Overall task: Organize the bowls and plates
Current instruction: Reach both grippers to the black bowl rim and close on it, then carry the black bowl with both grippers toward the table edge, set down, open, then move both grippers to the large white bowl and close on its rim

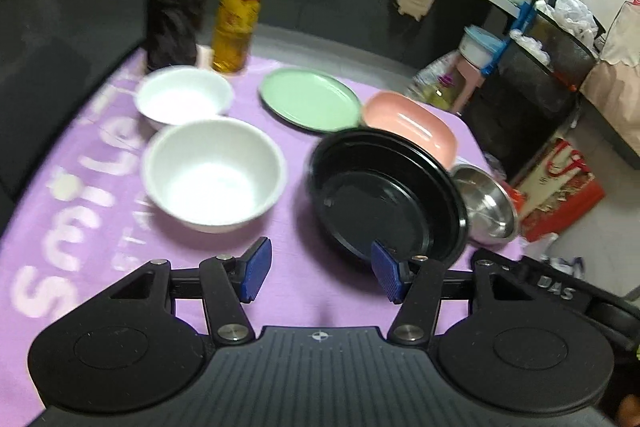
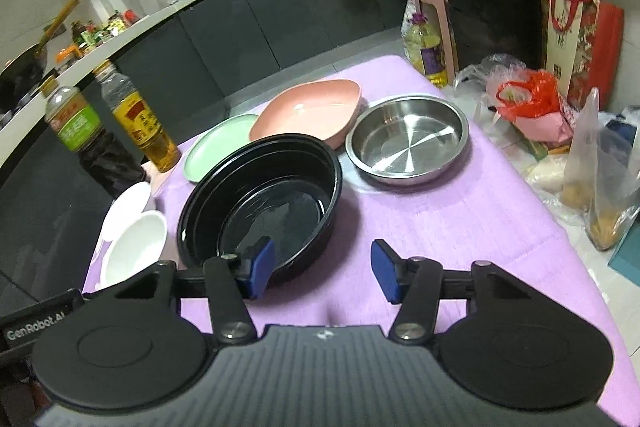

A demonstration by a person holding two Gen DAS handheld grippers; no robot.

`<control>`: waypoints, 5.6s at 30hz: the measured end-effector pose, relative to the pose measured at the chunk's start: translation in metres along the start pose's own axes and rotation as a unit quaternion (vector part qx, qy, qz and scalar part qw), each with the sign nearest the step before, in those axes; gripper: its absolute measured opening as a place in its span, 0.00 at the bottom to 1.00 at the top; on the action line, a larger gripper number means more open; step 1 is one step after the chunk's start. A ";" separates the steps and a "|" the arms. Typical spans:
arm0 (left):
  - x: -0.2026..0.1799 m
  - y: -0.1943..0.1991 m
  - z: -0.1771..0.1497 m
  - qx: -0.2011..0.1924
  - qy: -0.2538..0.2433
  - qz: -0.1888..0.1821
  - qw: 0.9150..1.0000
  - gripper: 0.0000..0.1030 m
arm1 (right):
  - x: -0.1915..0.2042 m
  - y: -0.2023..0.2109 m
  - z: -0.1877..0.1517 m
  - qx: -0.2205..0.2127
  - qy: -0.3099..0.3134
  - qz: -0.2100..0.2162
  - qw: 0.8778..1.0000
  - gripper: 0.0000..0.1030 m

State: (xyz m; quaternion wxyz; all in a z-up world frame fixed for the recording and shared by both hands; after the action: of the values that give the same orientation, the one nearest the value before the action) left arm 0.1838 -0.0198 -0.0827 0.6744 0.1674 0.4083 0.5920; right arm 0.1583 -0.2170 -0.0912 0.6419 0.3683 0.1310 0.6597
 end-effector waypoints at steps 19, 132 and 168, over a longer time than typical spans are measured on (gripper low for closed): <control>-0.004 -0.080 0.007 0.072 0.001 0.025 0.997 0.17 | -0.016 -0.062 0.015 0.060 -0.021 0.000 0.998 0.51; 0.064 0.079 -0.096 0.026 -0.016 0.005 1.000 0.26 | 0.029 0.039 -0.097 0.101 0.041 0.021 0.994 0.32; 0.106 0.036 0.017 -0.057 0.050 0.053 0.996 0.36 | 0.074 0.002 -0.020 0.061 0.109 0.045 0.991 0.39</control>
State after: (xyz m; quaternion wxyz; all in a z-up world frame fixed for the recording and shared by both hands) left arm 0.1692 0.0925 -0.0842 0.6291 0.1203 0.3973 0.6572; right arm 0.1506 -0.1415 -0.0798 0.5692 0.3382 0.2238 0.7152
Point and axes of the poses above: each gripper's, at about its wrist camera, not at the fingertips, and y roughly against the way its jaws point, x to its left, z to its top, the point moved 6 cm from there along -y, roughly the way its jaws point, and after that the axes turned 5 degrees about y, right-handed, at the moved point
